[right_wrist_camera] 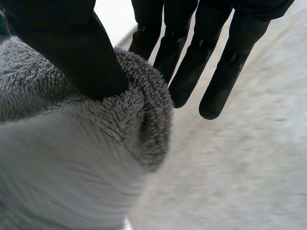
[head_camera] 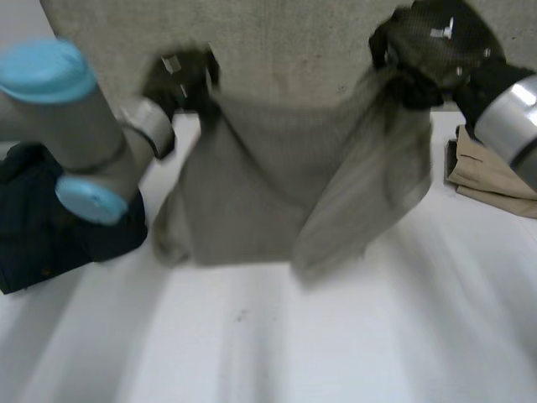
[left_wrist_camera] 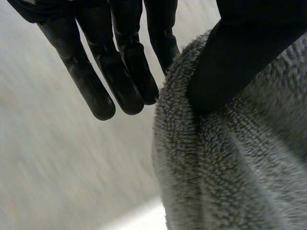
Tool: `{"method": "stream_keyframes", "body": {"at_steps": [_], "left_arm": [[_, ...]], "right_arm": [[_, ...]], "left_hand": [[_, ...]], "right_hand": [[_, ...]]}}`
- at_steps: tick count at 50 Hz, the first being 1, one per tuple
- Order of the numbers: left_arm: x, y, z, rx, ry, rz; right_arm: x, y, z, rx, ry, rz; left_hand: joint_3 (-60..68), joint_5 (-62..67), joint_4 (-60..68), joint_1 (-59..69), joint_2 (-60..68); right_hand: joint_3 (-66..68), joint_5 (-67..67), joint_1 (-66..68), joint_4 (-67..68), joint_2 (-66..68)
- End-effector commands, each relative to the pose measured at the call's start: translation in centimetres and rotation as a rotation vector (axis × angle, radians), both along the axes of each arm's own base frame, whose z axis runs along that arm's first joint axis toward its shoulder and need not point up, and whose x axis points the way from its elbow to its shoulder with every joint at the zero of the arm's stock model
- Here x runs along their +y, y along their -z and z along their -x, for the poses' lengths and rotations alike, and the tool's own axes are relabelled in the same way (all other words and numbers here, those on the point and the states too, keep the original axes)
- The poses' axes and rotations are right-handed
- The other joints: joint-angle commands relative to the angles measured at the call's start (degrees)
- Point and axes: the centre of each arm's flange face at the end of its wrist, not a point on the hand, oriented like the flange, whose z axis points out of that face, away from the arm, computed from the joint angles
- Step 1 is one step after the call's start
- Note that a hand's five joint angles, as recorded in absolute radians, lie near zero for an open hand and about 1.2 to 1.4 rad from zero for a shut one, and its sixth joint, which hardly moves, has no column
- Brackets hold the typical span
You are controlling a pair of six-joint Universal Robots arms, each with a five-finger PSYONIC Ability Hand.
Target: Fold the laundry.
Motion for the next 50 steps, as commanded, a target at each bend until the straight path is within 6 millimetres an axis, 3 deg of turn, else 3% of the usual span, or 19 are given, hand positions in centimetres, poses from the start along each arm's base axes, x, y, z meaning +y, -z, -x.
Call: {"method": "stream_keyframes", "body": {"at_steps": [1,3,5,7,8,14,15,18,19,20,23,25,27,28,30,32,34,43,50], "left_arm": [[0.5,-11.0,-2.5,0.192,-0.132,0.372],[1.1,-11.5,-2.6,0.191,-0.126,0.405],[1.9,-10.6,-2.6,0.154,-0.108,0.396],[2.5,-9.4,-2.6,0.118,-0.097,0.374],[3.1,-7.8,-2.6,0.075,-0.088,0.346],[5.6,-0.6,-2.8,-0.078,-0.071,0.184],[6.5,1.7,-2.9,-0.123,-0.058,0.129],[8.1,5.1,-3.0,-0.189,-0.035,0.047],[9.2,7.3,-3.1,-0.235,-0.020,-0.013],[9.8,8.3,-3.2,-0.256,-0.010,-0.043],[11.9,11.7,-3.4,-0.333,0.029,-0.143],[12.6,12.7,-3.6,-0.365,0.039,-0.181],[13.1,13.4,-3.9,-0.399,0.044,-0.217],[13.1,13.4,-4.1,-0.404,0.041,-0.227],[13.2,13.2,-4.7,-0.425,0.029,-0.251],[13.1,12.7,-5.2,-0.428,0.018,-0.269],[12.8,11.6,-6.1,-0.421,-0.006,-0.280],[11.6,7.3,-9.7,-0.312,-0.097,-0.304],[11.1,7.8,-12.2,-0.261,-0.126,-0.446]], "right_arm": [[-2.3,-3.2,-1.4,-0.183,0.109,0.270],[-2.8,-3.5,-1.7,-0.234,0.093,0.347],[-3.3,-2.8,-1.9,-0.267,0.072,0.379],[-3.6,-2.1,-2.0,-0.278,0.054,0.386],[-3.8,-1.6,-1.9,-0.278,0.048,0.375],[-5.7,4.9,-0.8,-0.181,0.059,0.198],[-5.7,5.8,-0.6,-0.160,0.062,0.167],[-5.3,10.1,0.2,-0.063,0.073,0.018],[-5.1,11.2,0.4,-0.035,0.074,-0.021],[-4.6,13.4,0.8,0.027,0.081,-0.092],[-3.8,16.4,1.7,0.126,0.098,-0.185],[-2.8,18.8,2.3,0.221,0.106,-0.263],[-2.3,19.7,2.8,0.282,0.109,-0.292],[-2.0,20.2,3.1,0.326,0.110,-0.311],[-1.8,20.6,3.2,0.357,0.110,-0.334],[-1.5,20.3,3.1,0.361,0.105,-0.363],[-1.4,19.8,3.0,0.346,0.111,-0.381],[-1.5,11.4,3.4,0.063,0.154,-0.409],[-2.8,9.6,4.2,-0.034,0.183,-0.503]], "left_hand": [[11.91,14.72,11.31,13.17,11.59],[11.91,14.72,11.31,13.17,11.59],[11.91,14.72,11.31,13.17,11.59],[11.91,14.72,11.31,13.17,11.59],[11.91,14.72,11.31,13.17,11.59],[11.91,14.72,11.31,13.17,11.59],[11.91,14.72,11.31,13.17,11.59],[11.91,14.72,11.31,13.17,11.59],[11.91,14.72,11.31,13.17,11.59],[11.91,14.72,11.31,13.17,11.59],[11.91,14.72,11.31,13.17,11.59],[11.91,14.72,11.31,13.17,11.59],[-0.45,2.36,-1.06,0.81,-0.77],[-9.17,-6.36,-9.78,-7.92,-9.49],[-38.70,-35.89,-39.31,-37.45,-39.02],[-46.24,-43.44,-46.85,-44.99,-46.56],[-52.78,-49.97,-53.39,-51.53,-53.10],[-57.54,-54.73,-58.15,-56.29,-57.86],[-47.80,-44.99,-48.40,-46.54,-48.12]], "right_hand": [[11.82,14.27,16.86,11.34,12.79],[11.82,14.27,16.86,11.34,12.79],[11.82,14.27,16.86,11.34,12.79],[11.82,14.27,16.86,11.34,12.79],[11.82,14.27,16.86,11.34,12.79],[11.82,14.27,16.86,11.34,12.79],[11.82,14.27,16.86,11.34,12.79],[11.82,14.27,16.86,11.34,12.79],[11.82,14.27,16.86,11.34,12.79],[11.82,14.27,16.86,11.34,12.79],[11.82,14.27,16.86,11.34,12.79],[11.82,14.27,16.86,11.34,12.79],[11.82,14.27,16.86,11.34,12.79],[0.47,2.92,5.51,-0.01,1.44],[-23.24,-20.80,-18.20,-23.73,-22.27],[-44.10,-41.66,-39.06,-44.59,-43.13],[-50.08,-47.63,-45.04,-50.56,-49.11],[-53.64,-51.19,-48.60,-54.12,-52.67],[-48.77,-46.32,-43.72,-49.25,-47.79]]}}
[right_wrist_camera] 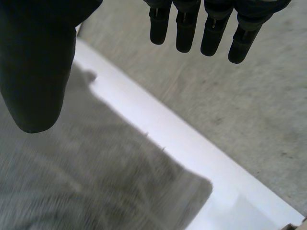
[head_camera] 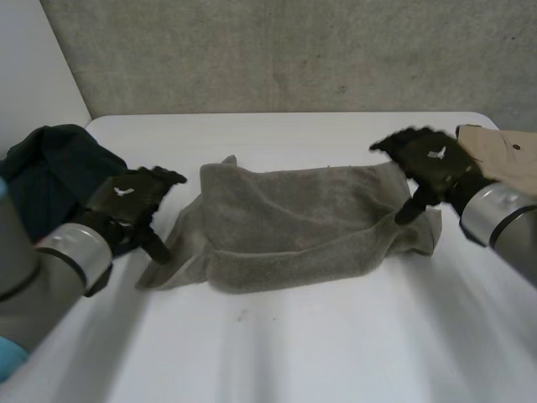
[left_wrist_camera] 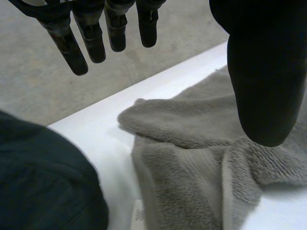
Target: Fold the laundry.
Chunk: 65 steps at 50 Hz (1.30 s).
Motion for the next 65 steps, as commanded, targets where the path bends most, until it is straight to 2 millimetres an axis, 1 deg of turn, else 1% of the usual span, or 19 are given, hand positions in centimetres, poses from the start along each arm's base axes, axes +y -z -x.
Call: {"method": "stream_keyframes", "body": {"at_steps": [1,11,28,32,33,34,35,36,41,43,45,47,50,51,53,56,59,61,65], "left_arm": [[-0.4,0.7,-2.4,0.047,-0.053,-0.132],[-0.3,5.4,-2.2,0.040,-0.026,-0.354],[-1.9,8.7,0.5,-0.008,-0.026,-0.365],[-1.9,9.3,1.0,-0.027,-0.020,-0.357],[-2.0,9.4,1.1,-0.029,-0.021,-0.353],[-2.2,9.4,1.2,-0.034,-0.023,-0.337],[-2.4,9.3,1.2,-0.037,-0.026,-0.329],[-2.5,9.0,1.2,-0.038,-0.032,-0.315],[-3.8,5.5,0.6,-0.034,-0.088,-0.190],[-4.4,2.4,-0.2,-0.010,-0.118,-0.103],[-4.6,0.3,-0.8,0.006,-0.132,-0.043],[-4.5,-3.1,-1.7,0.030,-0.138,0.055],[-3.9,-7.0,-2.4,0.055,-0.109,0.178],[-3.6,-7.8,-2.5,0.061,-0.096,0.201],[-3.2,-8.8,-2.5,0.075,-0.063,0.230],[-2.5,-8.9,-2.1,0.088,0.008,0.224],[-2.3,-6.3,-1.6,0.082,0.038,0.133],[-2.5,-4.0,-1.3,0.064,0.036,0.067],[-3.6,-1.4,-1.5,0.003,-0.027,0.013]], "right_arm": [[-1.6,-1.9,1.0,-0.071,0.064,-0.088],[-4.6,1.3,2.1,0.168,0.123,-0.219],[-8.5,6.8,2.3,0.274,0.101,-0.373],[-8.6,7.9,2.0,0.303,0.090,-0.377],[-8.6,8.0,1.9,0.309,0.089,-0.378],[-8.7,8.1,1.9,0.311,0.090,-0.375],[-8.7,8.1,1.8,0.314,0.091,-0.372],[-8.7,7.9,1.8,0.319,0.095,-0.363],[-8.4,5.7,2.0,0.344,0.111,-0.305],[-8.2,4.2,2.4,0.357,0.123,-0.268],[-7.8,1.0,3.4,0.376,0.146,-0.188],[-7.1,-2.4,4.6,0.399,0.173,-0.092],[-6.0,-5.5,5.4,0.421,0.192,0.005],[-4.9,-7.2,5.7,0.427,0.196,0.050],[-3.9,-8.5,5.9,0.422,0.196,0.087],[-2.0,-8.9,5.2,0.397,0.147,0.091],[-0.9,-7.4,4.1,0.385,0.090,0.054],[-1.0,-6.6,4.1,0.385,0.088,0.039],[-2.0,-5.5,4.5,0.390,0.134,0.038]], "left_hand": [[9.46,9.23,10.05,9.81,9.83],[13.85,13.63,14.45,14.21,14.22],[24.61,24.38,25.20,24.96,24.97],[41.72,41.49,42.31,42.07,42.09],[50.10,49.88,50.69,50.46,50.47],[66.99,66.76,67.58,67.34,67.36],[67.16,66.93,67.75,67.51,67.52],[67.16,66.93,67.75,67.51,67.53],[67.16,66.93,67.75,67.51,67.53],[67.16,66.93,67.75,67.51,67.53],[67.16,66.93,67.75,67.51,67.53],[67.16,66.93,67.75,67.51,67.53],[67.16,66.93,67.75,67.51,67.53],[67.16,66.93,67.75,67.51,67.53],[67.16,66.93,67.75,67.51,67.53],[67.16,66.93,67.75,67.51,67.53],[67.16,66.93,67.75,67.51,67.53],[67.16,66.93,67.75,67.51,67.53],[67.16,66.93,67.75,67.51,67.53]], "right_hand": [[4.72,5.61,3.50,4.26,4.38],[10.94,11.83,9.73,10.49,10.61],[18.16,19.05,16.95,17.71,17.83],[24.20,25.09,22.99,23.75,23.87],[30.07,30.96,28.85,29.61,29.73],[38.45,39.34,37.24,38.00,38.12],[47.53,48.42,46.31,47.07,47.19],[64.29,65.18,63.08,63.84,63.96],[64.46,65.35,63.25,64.01,64.13],[64.46,65.35,63.25,64.01,64.13],[64.46,65.35,63.25,64.01,64.13],[64.46,65.35,63.25,64.01,64.13],[64.46,65.35,63.25,64.01,64.13],[64.46,65.35,63.25,64.01,64.13],[64.46,65.35,63.25,64.01,64.13],[64.46,65.35,63.25,64.01,64.13],[64.46,65.35,63.25,64.01,64.13],[64.46,65.35,63.25,64.01,64.13],[64.46,65.35,63.25,64.01,64.13]]}}
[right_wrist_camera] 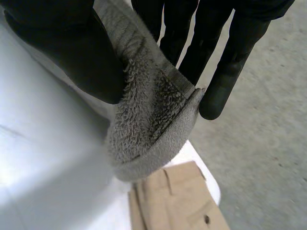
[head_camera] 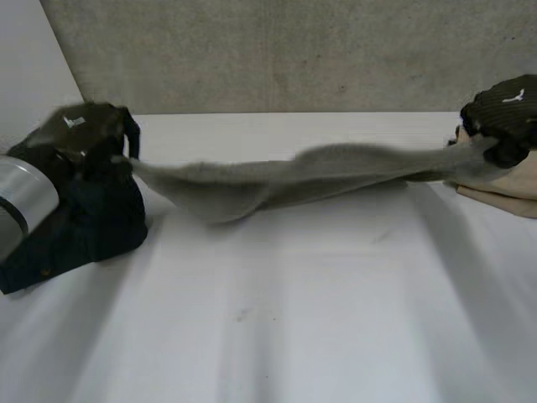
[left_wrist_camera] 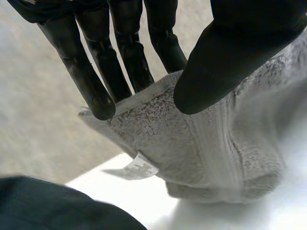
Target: Fold the laundry.
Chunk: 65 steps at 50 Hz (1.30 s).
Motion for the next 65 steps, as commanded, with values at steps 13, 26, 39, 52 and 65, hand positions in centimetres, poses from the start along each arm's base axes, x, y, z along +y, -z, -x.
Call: {"method": "stream_keyframes", "body": {"at_steps": [13,26,39,52,65], "left_arm": [[1.7,-5.2,-2.2,-0.153,-0.104,0.115],[0.7,-8.1,-2.2,-0.048,-0.081,0.140],[-9.9,0.7,1.5,-0.285,-0.118,0.105],[-15.0,-14.2,2.3,0.220,-0.252,0.829],[-15.7,-5.1,1.9,0.128,-0.228,0.535]], "right_arm": [[1.7,-4.3,2.4,0.127,0.128,0.130],[1.5,-6.5,2.4,-0.036,0.103,0.172],[-6.0,2.7,-2.1,0.070,0.116,0.078],[-10.9,-8.8,-4.0,-0.543,0.107,0.994],[-12.5,-0.8,-6.2,-0.496,0.002,0.650]], "left_hand": [[25.38,12.49,11.28,13.26,11.51],[25.38,12.49,11.28,13.26,11.51],[25.38,12.49,11.28,13.26,11.51],[25.38,12.49,11.28,13.26,11.51],[25.38,12.49,11.28,13.26,11.51]], "right_hand": [[12.07,12.66,14.80,11.24,12.30],[12.07,12.66,14.80,11.24,12.30],[12.07,12.66,14.80,11.24,12.30],[12.07,12.66,14.80,11.24,12.30],[12.07,12.66,14.80,11.24,12.30]]}}
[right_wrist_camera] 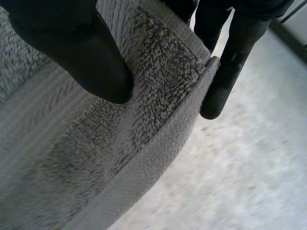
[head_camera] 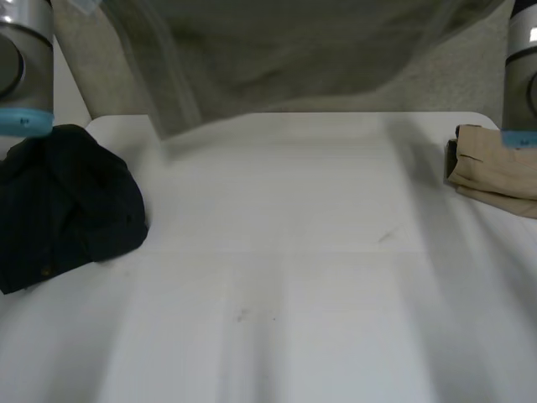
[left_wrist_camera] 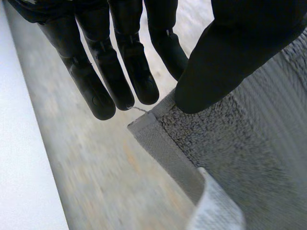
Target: Fold the laundry.
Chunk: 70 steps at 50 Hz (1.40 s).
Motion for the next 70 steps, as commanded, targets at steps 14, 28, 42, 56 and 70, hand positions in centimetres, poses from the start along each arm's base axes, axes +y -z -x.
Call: {"method": "stream_keyframes", "body": {"at_steps": [14,28,42,56,70], "left_arm": [[7.7,20.6,0.5,-0.395,0.158,-0.726],[21.5,19.8,-5.4,-0.824,0.221,-1.266],[16.7,19.4,-3.8,-0.835,0.226,-1.086],[3.8,20.8,2.6,-0.596,0.045,-0.661],[-0.9,24.1,5.1,-0.577,0.001,-0.585]], "right_arm": [[1.6,21.1,-0.8,0.337,-0.077,-0.811],[16.1,19.3,5.9,0.913,-0.024,-1.384],[11.2,19.9,5.0,0.787,0.043,-1.184],[2.9,22.2,1.5,0.568,0.179,-0.927],[-1.9,24.2,-1.1,0.475,0.268,-0.744]], "left_hand": [[25.37,12.42,11.03,13.25,11.24],[25.37,12.42,11.03,13.25,11.24],[25.37,12.42,11.03,13.25,11.24],[25.37,12.42,11.03,13.25,11.24],[-44.63,-57.58,-58.97,-56.75,-58.76]], "right_hand": [[11.78,11.65,14.80,11.15,12.26],[11.78,11.65,14.80,11.15,12.26],[11.78,11.65,14.80,11.15,12.26],[11.78,11.65,14.80,11.15,12.26],[-58.22,-58.35,-55.20,-58.85,-57.74]]}}
